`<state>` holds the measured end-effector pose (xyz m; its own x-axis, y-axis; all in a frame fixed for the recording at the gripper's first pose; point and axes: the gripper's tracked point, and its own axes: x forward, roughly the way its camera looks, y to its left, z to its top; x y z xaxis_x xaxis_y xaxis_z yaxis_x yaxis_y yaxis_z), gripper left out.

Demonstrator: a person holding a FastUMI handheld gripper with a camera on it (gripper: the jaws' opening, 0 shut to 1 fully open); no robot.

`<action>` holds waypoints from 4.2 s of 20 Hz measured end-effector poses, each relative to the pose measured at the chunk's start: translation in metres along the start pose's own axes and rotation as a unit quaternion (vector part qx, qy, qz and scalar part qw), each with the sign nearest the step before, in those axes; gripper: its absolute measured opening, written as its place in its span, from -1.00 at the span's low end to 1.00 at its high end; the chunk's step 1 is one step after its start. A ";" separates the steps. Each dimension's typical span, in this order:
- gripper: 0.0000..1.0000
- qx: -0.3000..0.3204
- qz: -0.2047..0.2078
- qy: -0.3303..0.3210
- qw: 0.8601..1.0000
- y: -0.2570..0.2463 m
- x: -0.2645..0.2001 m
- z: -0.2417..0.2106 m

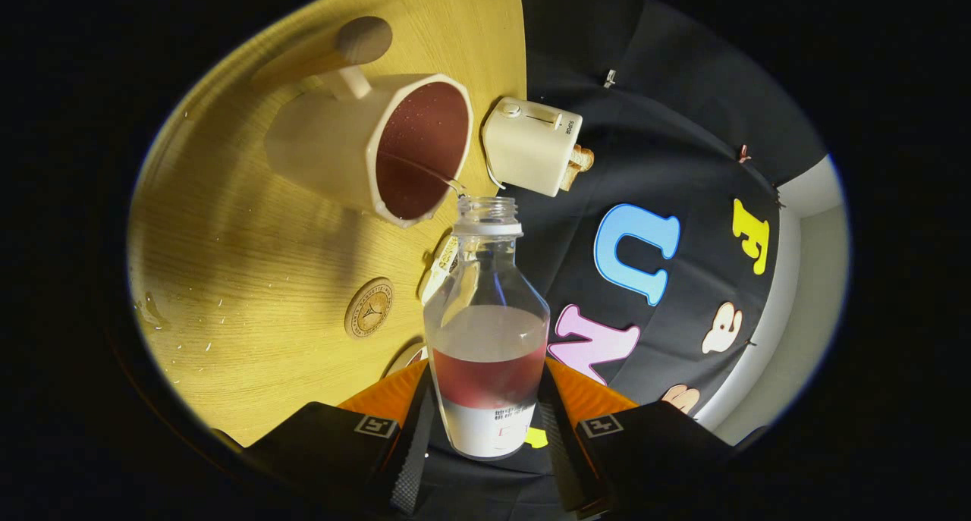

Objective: Take the bottle from table, then pour the juice into the cup, finally place the bottle on the coaster

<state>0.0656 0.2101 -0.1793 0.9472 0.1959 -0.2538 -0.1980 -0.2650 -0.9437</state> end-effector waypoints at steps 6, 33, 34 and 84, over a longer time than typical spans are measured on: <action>0.43 -0.029 -0.015 -0.012 0.999 -0.005 -0.001 0.003; 0.43 -0.159 -0.069 -0.077 0.982 -0.031 0.003 0.022; 0.43 -0.166 -0.071 -0.080 0.980 -0.032 0.001 0.024; 0.44 0.007 0.004 -0.070 0.997 -0.004 -0.009 0.015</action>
<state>0.0545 0.2233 -0.1761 0.9008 0.3246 -0.2886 -0.2105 -0.2551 -0.9437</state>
